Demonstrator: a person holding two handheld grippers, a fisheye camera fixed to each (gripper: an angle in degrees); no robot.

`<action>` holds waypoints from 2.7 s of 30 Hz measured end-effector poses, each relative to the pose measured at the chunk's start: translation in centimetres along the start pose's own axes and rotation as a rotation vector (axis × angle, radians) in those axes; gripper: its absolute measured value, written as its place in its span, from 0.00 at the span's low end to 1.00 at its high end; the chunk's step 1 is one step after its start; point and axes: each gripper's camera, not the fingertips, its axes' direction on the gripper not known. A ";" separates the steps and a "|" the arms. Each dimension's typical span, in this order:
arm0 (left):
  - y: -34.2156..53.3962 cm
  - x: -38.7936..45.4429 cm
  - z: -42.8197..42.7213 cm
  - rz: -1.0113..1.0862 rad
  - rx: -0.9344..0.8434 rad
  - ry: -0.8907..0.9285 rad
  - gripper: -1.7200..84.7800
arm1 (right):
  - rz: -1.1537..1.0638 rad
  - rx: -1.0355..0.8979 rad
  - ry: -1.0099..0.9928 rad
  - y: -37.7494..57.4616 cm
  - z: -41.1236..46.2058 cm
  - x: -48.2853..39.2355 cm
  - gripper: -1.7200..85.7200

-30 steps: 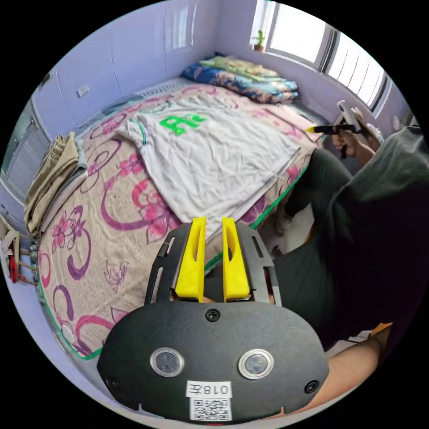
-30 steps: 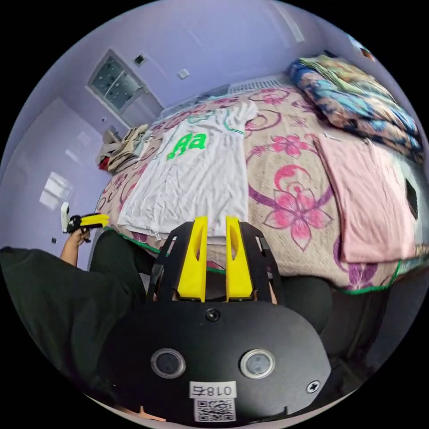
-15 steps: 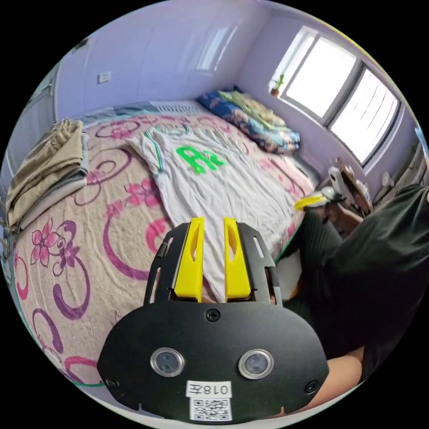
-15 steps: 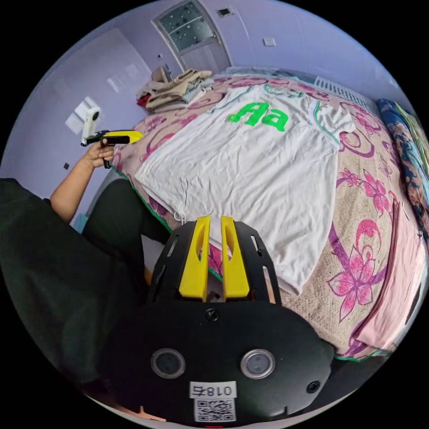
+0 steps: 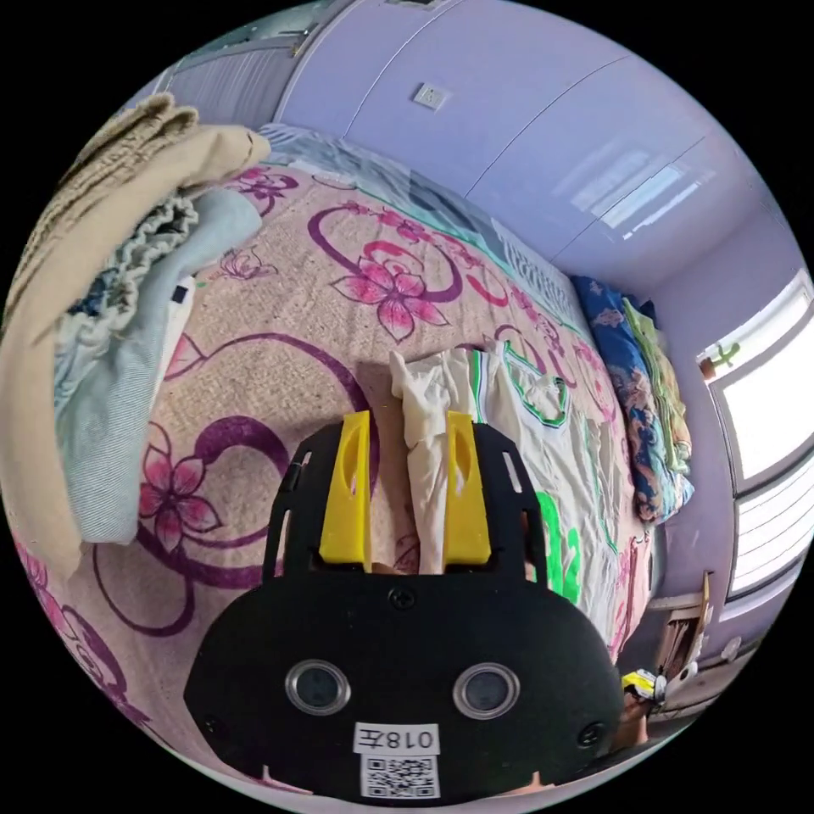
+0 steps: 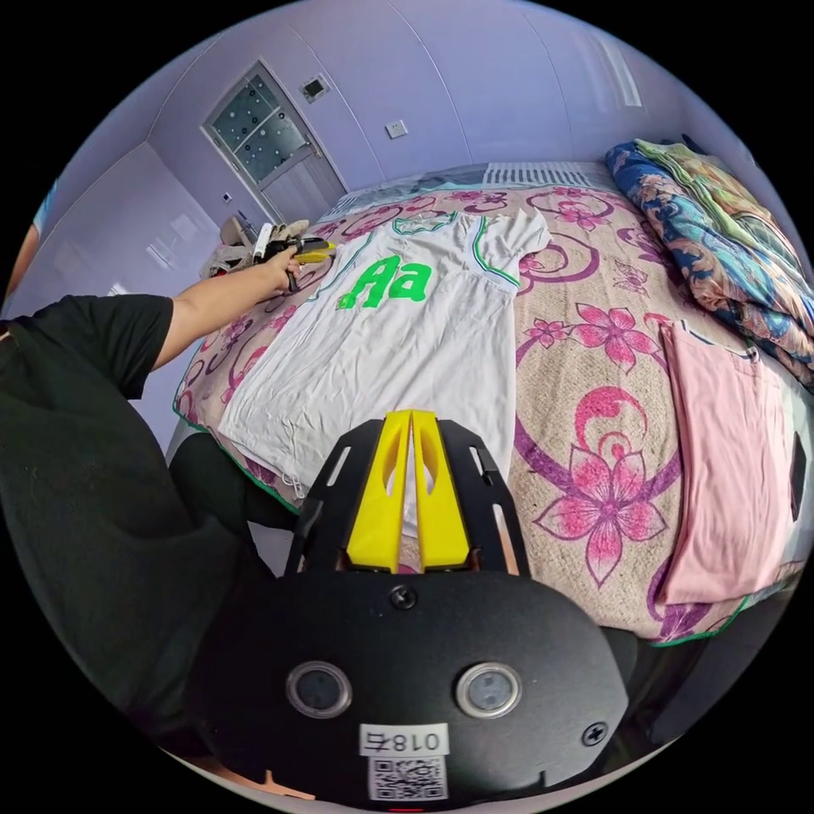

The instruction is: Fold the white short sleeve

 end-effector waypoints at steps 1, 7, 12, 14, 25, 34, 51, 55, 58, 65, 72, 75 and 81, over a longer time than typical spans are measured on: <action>0.2 0.5 1.1 -0.009 -0.026 -0.032 0.15 | 0.009 0.000 -0.004 0.0 0.0 0.4 0.02; 4.8 4.6 -4.7 0.086 0.263 -0.283 0.02 | 0.008 0.008 0.016 -0.5 -0.1 1.9 0.02; 8.0 9.7 -5.4 0.366 0.363 -0.790 0.03 | -0.014 -0.014 -0.003 -0.9 0.8 2.0 0.02; 8.0 9.2 -2.7 0.460 0.258 -0.956 0.08 | -0.012 -0.019 -0.009 -0.8 1.1 1.9 0.02; 16.4 -7.6 -14.8 0.241 0.404 -0.379 0.07 | -0.017 0.089 -0.030 -3.5 -0.2 4.9 0.03; 39.8 -28.2 -27.0 0.038 0.761 0.703 0.01 | 0.135 0.216 -0.006 -17.8 5.6 15.7 0.09; 31.7 -20.4 -45.3 0.276 0.608 0.695 0.02 | 0.524 0.283 0.155 -22.0 7.8 23.1 0.06; 23.6 -12.1 -45.2 0.286 0.440 0.747 0.06 | 0.549 0.224 -0.132 -17.7 7.9 25.8 0.11; 17.6 -2.4 -45.8 0.381 0.313 0.728 0.09 | 0.496 0.307 -0.227 -12.3 4.1 25.7 0.12; 8.1 32.9 -43.4 0.884 0.018 0.374 0.14 | 0.242 0.193 -0.185 -0.7 -2.4 21.0 0.13; 12.7 59.3 -33.7 1.534 -0.011 -0.370 0.15 | 0.160 0.074 -0.025 4.6 -3.9 17.2 0.13; 12.6 63.9 -32.5 1.619 0.007 -0.500 0.15 | 0.184 0.022 -0.037 5.8 -3.9 16.8 0.13; 9.4 68.8 -34.0 1.669 -0.019 -0.586 0.13 | 0.217 -0.052 -0.140 7.2 -2.4 15.9 0.13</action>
